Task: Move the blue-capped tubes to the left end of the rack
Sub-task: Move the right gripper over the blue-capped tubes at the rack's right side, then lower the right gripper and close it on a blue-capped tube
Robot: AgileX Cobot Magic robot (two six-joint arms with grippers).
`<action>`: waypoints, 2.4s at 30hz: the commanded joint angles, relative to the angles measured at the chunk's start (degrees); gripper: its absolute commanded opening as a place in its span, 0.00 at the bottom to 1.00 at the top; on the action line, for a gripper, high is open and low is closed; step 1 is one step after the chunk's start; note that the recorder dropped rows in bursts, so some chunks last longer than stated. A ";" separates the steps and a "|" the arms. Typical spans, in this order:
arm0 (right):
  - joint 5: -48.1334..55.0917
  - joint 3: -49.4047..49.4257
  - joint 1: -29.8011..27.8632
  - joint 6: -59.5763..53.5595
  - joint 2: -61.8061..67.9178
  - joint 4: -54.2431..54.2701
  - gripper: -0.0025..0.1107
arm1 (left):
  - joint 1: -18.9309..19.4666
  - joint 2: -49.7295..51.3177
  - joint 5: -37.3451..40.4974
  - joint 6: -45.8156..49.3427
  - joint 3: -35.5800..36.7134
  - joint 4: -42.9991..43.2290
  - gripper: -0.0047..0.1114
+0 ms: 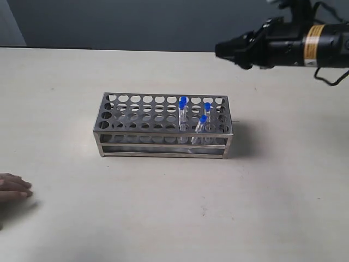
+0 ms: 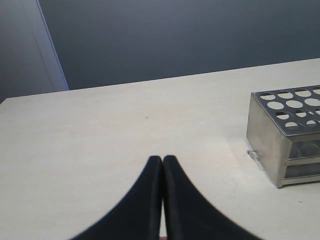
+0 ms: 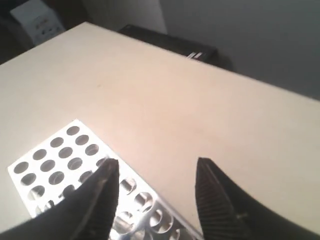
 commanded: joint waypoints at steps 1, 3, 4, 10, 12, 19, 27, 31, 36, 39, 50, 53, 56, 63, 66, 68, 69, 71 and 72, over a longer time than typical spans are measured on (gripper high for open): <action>-2.90 -0.24 2.69 -5.37 5.67 1.53 0.44 | -0.25 0.20 -0.48 -0.04 -0.30 -0.30 0.05; -2.90 -0.24 3.63 -6.15 6.81 1.30 0.44 | -0.25 0.20 -0.48 -0.04 -0.30 -0.30 0.05; -2.78 -0.24 4.08 -6.25 7.33 1.06 0.44 | -0.25 0.20 -0.48 -0.04 -0.30 -0.30 0.05; 2.40 -0.24 5.04 -9.13 7.87 0.47 0.44 | -0.25 0.20 -0.48 -0.04 -0.30 -0.30 0.05; 3.50 -0.24 5.18 -9.13 7.87 -0.11 0.44 | -0.25 0.20 -0.48 -0.04 -0.30 -0.30 0.05; 4.80 -0.24 5.58 -9.13 7.87 -1.50 0.44 | -0.25 0.20 -0.48 -0.04 -0.30 -0.30 0.05; 4.43 -0.12 5.58 -7.95 8.79 -2.02 0.44 | -0.25 0.20 -0.48 -0.04 -0.30 -0.30 0.05; 3.34 -0.12 5.58 -7.21 11.86 -2.11 0.44 | -0.25 0.20 -0.48 -0.04 -0.30 -0.30 0.05; 3.09 -0.12 5.58 -6.95 13.32 -2.34 0.44 | -0.25 0.20 -0.48 -0.04 -0.30 -0.30 0.05; 3.09 -0.12 5.58 -6.17 13.75 -3.61 0.44 | -0.25 0.20 -0.48 -0.04 -0.30 -0.30 0.05; 4.20 -0.12 5.58 -5.15 9.25 -5.75 0.44 | -0.25 0.20 -0.48 -0.04 -0.30 -0.30 0.05; 6.50 -0.12 5.58 -5.15 9.26 -7.19 0.44 | -0.25 0.20 -0.48 -0.04 -0.30 -0.30 0.05; 6.83 -0.12 5.58 -4.93 9.26 -8.28 0.43 | -0.25 0.20 -0.48 -0.04 -0.30 -0.30 0.05; 6.73 -0.12 5.58 -1.99 9.26 -11.89 0.43 | -0.25 0.20 -0.48 -0.04 -0.30 -0.30 0.05; 7.21 -0.12 5.58 -1.99 9.38 -12.32 0.43 | -0.25 0.20 -0.48 -0.04 -0.30 -0.30 0.05; 7.58 -0.12 5.58 -1.99 9.98 -12.32 0.43 | -0.25 0.20 -0.48 -0.04 -0.30 -0.30 0.05; 7.58 -0.12 5.58 -1.99 10.52 -12.32 0.43 | -0.25 0.20 -0.48 -0.04 -0.30 -0.30 0.05; 7.58 -0.12 5.58 -1.99 11.77 -12.32 0.43 | -0.25 0.20 -0.48 -0.04 -0.30 -0.30 0.05; 7.58 -0.12 5.58 -1.99 12.36 -11.93 0.43 | -0.25 0.20 -0.48 -0.04 -0.30 -0.30 0.05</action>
